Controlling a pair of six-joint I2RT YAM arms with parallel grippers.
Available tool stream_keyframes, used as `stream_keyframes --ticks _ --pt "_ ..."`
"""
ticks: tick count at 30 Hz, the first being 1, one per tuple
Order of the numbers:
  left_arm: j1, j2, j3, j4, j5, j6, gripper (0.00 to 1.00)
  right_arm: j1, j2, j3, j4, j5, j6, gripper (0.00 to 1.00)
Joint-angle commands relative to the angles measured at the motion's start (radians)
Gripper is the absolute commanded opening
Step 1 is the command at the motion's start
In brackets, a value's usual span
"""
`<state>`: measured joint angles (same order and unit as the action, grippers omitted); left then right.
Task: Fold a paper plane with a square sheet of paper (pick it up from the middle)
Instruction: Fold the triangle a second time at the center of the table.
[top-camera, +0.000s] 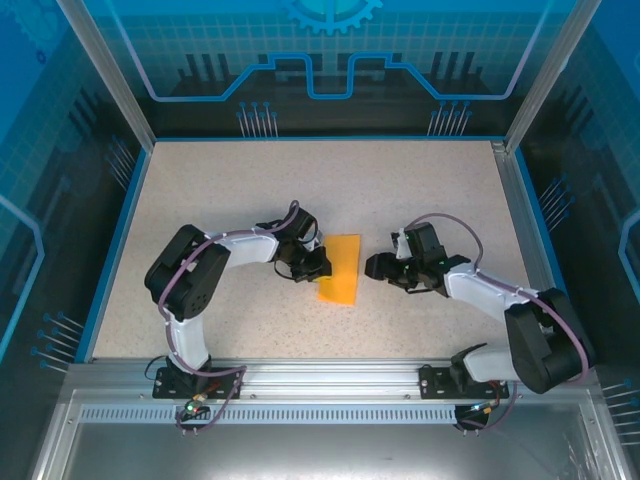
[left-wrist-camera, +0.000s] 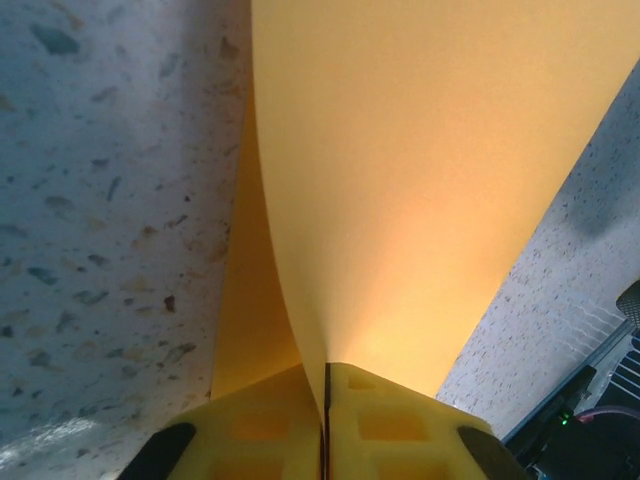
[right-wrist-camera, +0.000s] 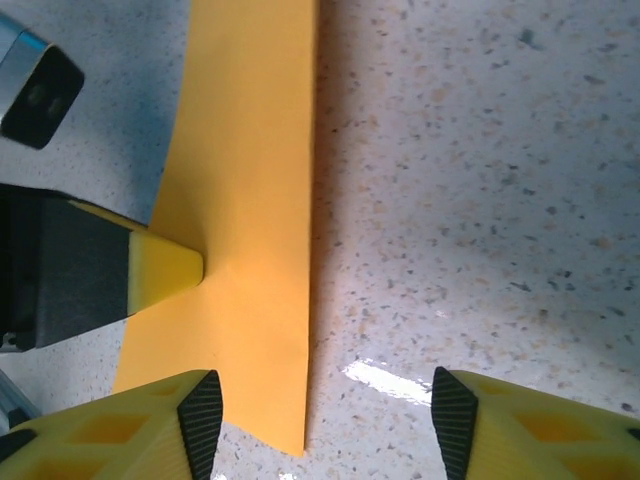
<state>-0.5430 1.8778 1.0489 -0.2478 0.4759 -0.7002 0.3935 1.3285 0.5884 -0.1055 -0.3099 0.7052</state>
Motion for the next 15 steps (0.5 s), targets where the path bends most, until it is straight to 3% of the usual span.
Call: stream_keyframes --ticks 1,8,15 --pt "0.008 -0.031 0.028 -0.013 0.042 0.001 0.19 0.05 -0.03 0.008 -0.046 0.056 -0.049 0.62" --pt "0.008 -0.032 0.033 0.017 0.073 -0.022 0.23 0.226 -0.063 0.059 -0.116 0.208 -0.12 0.63" --pt "0.006 -0.033 0.031 0.025 0.086 -0.037 0.19 0.494 -0.071 0.136 -0.178 0.499 -0.189 0.69"
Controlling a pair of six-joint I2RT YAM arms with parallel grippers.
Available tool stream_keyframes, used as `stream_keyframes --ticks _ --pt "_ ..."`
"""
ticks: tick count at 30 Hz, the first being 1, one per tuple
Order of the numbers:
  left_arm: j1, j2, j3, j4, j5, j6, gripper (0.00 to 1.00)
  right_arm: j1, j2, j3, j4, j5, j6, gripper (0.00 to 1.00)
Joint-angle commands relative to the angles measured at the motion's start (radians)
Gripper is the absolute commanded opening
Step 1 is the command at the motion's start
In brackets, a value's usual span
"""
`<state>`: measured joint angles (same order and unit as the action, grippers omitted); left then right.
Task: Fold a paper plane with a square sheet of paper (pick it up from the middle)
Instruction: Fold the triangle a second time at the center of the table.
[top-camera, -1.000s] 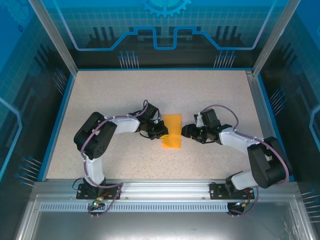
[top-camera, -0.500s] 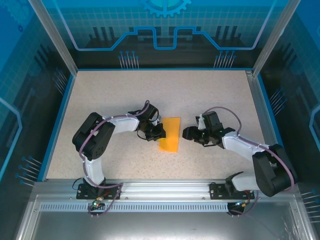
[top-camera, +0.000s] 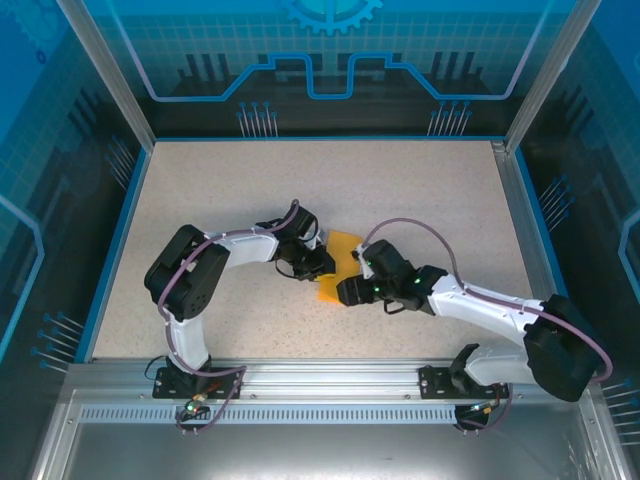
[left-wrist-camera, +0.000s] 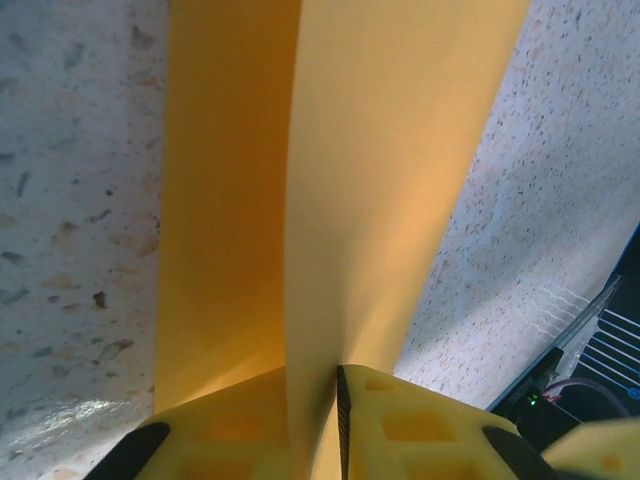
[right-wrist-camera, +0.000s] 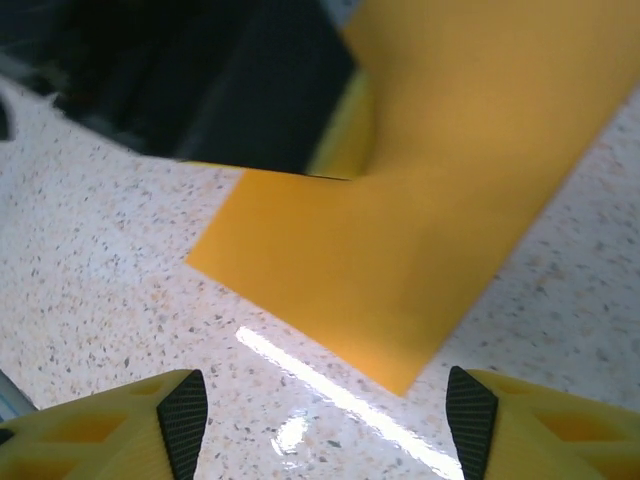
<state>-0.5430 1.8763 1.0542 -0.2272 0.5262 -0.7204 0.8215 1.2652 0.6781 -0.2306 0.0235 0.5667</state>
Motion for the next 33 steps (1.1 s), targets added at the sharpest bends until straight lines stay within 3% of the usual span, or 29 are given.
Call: stream_keyframes --ticks 1,7,21,33 --pt "0.006 -0.031 0.024 0.006 0.037 -0.017 0.19 0.1 0.003 0.063 -0.057 0.197 -0.061 0.69" --pt "0.006 -0.029 0.025 0.005 0.042 -0.019 0.18 0.24 0.118 0.167 -0.09 0.356 -0.106 0.69" --pt "0.006 -0.04 0.023 -0.005 0.041 -0.017 0.18 0.336 0.427 0.363 -0.188 0.528 -0.045 0.59" --pt "0.006 -0.035 0.026 -0.011 0.035 -0.015 0.18 0.345 0.428 0.365 -0.202 0.596 -0.014 0.34"
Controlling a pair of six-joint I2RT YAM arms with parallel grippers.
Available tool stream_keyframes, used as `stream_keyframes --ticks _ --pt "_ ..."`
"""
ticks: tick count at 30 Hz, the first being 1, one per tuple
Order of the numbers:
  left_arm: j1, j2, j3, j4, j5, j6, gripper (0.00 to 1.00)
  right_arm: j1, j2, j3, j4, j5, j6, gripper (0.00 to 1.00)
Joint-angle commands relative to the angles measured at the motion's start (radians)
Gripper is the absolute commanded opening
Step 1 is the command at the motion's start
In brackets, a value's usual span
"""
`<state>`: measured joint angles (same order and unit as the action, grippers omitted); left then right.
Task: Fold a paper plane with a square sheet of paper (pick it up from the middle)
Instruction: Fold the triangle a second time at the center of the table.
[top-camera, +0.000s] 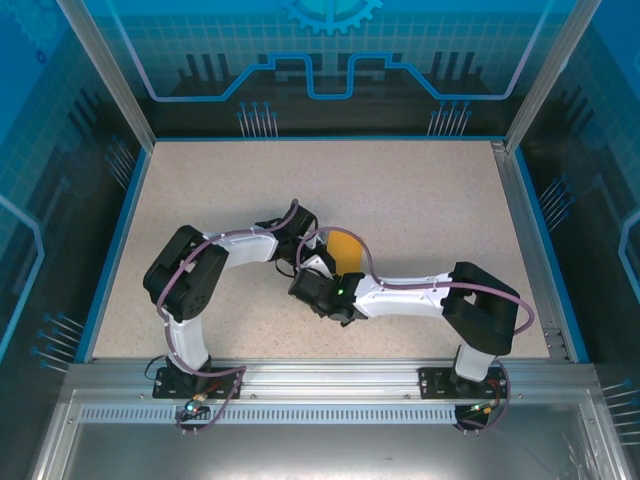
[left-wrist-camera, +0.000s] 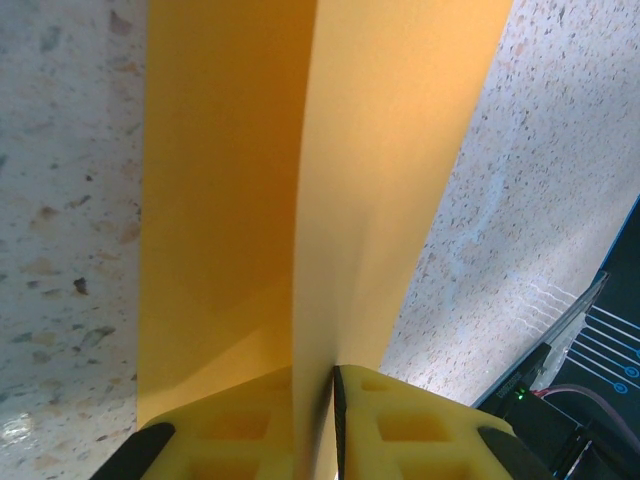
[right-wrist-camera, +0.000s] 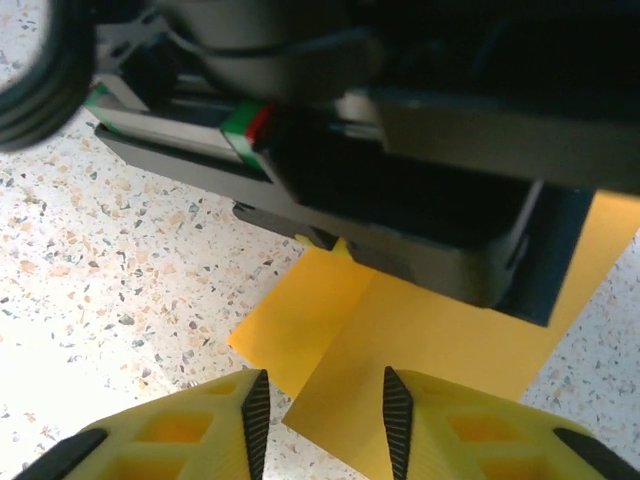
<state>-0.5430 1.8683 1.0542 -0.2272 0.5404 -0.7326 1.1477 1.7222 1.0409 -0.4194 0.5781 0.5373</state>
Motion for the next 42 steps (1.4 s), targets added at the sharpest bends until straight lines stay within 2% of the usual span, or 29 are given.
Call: stream_keyframes --ticks 1,4,8,11,12,13,16,18,20,21,26,28,30,36,42 --pt "0.006 -0.026 0.026 -0.011 0.021 -0.002 0.18 0.018 -0.037 -0.004 -0.009 0.041 0.011 0.31" --pt "0.006 -0.027 0.029 -0.012 0.021 -0.005 0.18 0.016 -0.056 -0.015 -0.013 0.045 0.01 0.19" --pt "0.007 -0.033 0.032 -0.014 0.018 -0.006 0.2 0.005 -0.083 -0.037 -0.009 0.041 0.009 0.13" --pt "0.008 -0.044 0.028 -0.017 -0.002 -0.014 0.27 -0.004 -0.107 -0.06 0.011 0.017 -0.003 0.1" --pt "0.007 -0.053 0.024 -0.014 -0.013 -0.02 0.33 -0.009 -0.115 -0.068 0.02 0.007 -0.005 0.09" --pt "0.008 -0.064 0.019 -0.019 -0.035 -0.027 0.44 -0.015 -0.125 -0.077 0.03 -0.009 -0.008 0.08" --pt "0.009 -0.112 -0.003 -0.04 -0.125 -0.046 0.62 -0.048 -0.162 -0.114 0.077 -0.086 -0.023 0.08" --pt "0.01 -0.149 -0.017 -0.072 -0.204 -0.062 0.65 -0.09 -0.195 -0.15 0.129 -0.16 -0.029 0.07" --pt "0.01 -0.184 -0.036 -0.107 -0.284 -0.073 0.76 -0.141 -0.23 -0.202 0.185 -0.254 -0.034 0.07" --pt "0.01 -0.204 -0.05 -0.116 -0.314 -0.079 0.76 -0.175 -0.249 -0.227 0.213 -0.305 -0.032 0.07" --pt "0.007 -0.296 -0.154 -0.077 -0.351 -0.122 0.72 -0.342 -0.324 -0.337 0.344 -0.569 -0.028 0.08" --pt "-0.002 -0.321 -0.184 -0.054 -0.339 -0.126 0.66 -0.394 -0.343 -0.362 0.369 -0.644 -0.026 0.09" --pt "-0.023 -0.336 -0.202 -0.035 -0.321 -0.118 0.55 -0.448 -0.36 -0.388 0.396 -0.714 -0.022 0.09" --pt "-0.09 -0.308 -0.203 0.003 -0.279 -0.1 0.39 -0.571 -0.387 -0.435 0.432 -0.866 -0.013 0.1" --pt "-0.128 -0.254 -0.169 0.047 -0.247 -0.094 0.33 -0.621 -0.386 -0.449 0.43 -0.906 -0.007 0.11"
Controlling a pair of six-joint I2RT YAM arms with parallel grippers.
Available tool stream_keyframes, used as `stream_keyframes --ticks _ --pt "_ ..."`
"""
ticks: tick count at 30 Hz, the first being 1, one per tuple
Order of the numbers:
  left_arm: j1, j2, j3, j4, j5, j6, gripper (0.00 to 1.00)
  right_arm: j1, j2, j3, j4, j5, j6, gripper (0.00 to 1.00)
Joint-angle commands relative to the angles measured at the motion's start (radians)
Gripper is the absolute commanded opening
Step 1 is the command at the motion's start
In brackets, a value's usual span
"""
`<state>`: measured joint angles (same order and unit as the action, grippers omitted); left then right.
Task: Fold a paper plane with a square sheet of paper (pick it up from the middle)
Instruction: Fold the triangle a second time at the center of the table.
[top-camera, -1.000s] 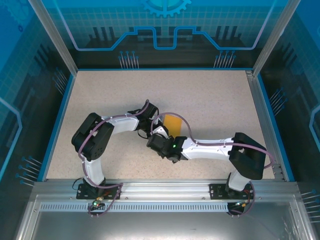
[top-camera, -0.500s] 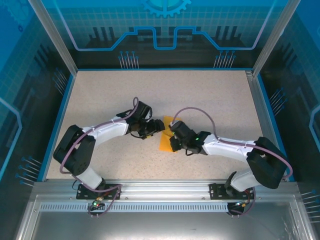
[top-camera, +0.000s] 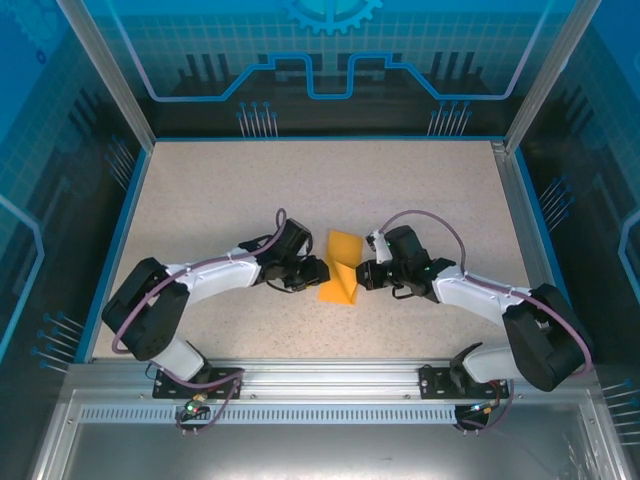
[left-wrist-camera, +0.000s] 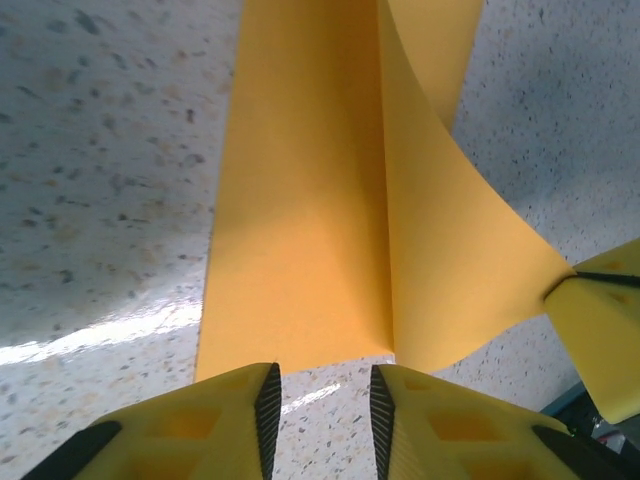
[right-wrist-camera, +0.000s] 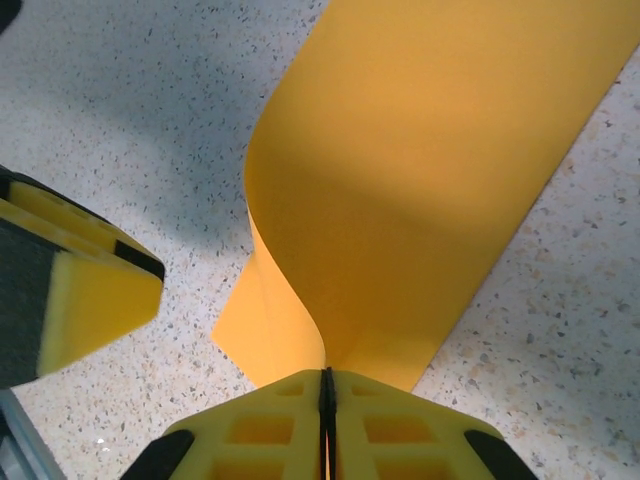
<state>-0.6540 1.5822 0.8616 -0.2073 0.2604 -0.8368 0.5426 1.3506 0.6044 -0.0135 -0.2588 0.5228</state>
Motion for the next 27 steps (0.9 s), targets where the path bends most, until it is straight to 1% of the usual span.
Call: stream_keyframes --ticks 1,5,9,14,16,21,27 --pt "-0.024 0.047 0.035 0.029 0.036 0.011 0.32 -0.018 -0.013 -0.012 0.024 -0.066 0.007 0.11" --pt "-0.05 0.107 0.076 0.005 0.039 0.01 0.29 -0.023 -0.004 -0.009 0.017 -0.057 0.007 0.11" --pt "-0.058 0.151 0.09 -0.033 0.023 0.008 0.25 -0.023 0.004 0.0 0.008 -0.048 0.006 0.11" --pt "-0.058 0.17 0.08 -0.047 0.01 0.012 0.24 -0.026 0.008 0.008 0.0 -0.033 0.008 0.11" --pt "-0.059 0.187 0.082 -0.067 -0.016 0.021 0.24 -0.026 0.014 0.012 0.0 -0.035 0.006 0.11" --pt "-0.054 0.215 0.067 -0.062 -0.03 0.022 0.21 -0.028 0.035 0.034 -0.016 -0.036 0.001 0.11" --pt "-0.03 0.204 0.063 -0.125 -0.102 0.057 0.21 -0.028 0.062 0.068 -0.033 -0.043 -0.007 0.11"
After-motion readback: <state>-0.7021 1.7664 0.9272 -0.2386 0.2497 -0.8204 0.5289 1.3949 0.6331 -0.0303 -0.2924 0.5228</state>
